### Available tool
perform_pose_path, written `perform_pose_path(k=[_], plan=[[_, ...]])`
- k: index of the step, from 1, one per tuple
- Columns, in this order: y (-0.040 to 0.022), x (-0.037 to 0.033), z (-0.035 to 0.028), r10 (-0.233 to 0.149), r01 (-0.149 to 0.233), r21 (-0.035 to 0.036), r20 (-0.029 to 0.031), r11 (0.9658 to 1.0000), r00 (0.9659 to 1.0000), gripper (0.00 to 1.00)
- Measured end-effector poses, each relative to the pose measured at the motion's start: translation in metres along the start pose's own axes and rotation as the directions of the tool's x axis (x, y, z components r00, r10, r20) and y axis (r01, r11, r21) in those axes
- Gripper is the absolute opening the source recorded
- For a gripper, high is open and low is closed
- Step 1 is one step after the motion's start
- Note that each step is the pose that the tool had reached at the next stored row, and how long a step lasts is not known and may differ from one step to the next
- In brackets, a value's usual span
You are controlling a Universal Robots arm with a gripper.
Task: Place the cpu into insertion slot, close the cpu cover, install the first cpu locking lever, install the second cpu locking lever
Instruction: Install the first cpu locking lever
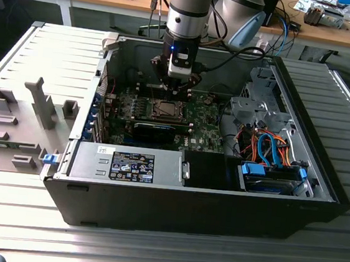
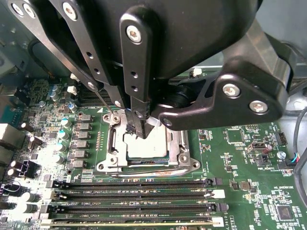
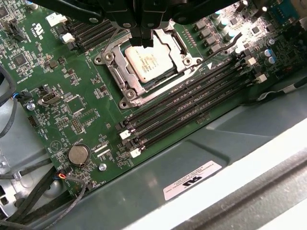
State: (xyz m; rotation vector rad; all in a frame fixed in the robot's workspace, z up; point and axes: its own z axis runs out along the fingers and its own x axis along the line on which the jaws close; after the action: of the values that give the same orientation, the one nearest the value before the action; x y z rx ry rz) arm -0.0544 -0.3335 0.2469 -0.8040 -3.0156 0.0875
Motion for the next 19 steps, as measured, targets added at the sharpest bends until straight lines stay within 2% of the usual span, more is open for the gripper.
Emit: perform_pose_path(k=[19], plan=[[0.0000, 0.0000, 0.0000, -0.018, 0.018, 0.0001, 0.0011, 0.9998, 0.9998, 0.11]])
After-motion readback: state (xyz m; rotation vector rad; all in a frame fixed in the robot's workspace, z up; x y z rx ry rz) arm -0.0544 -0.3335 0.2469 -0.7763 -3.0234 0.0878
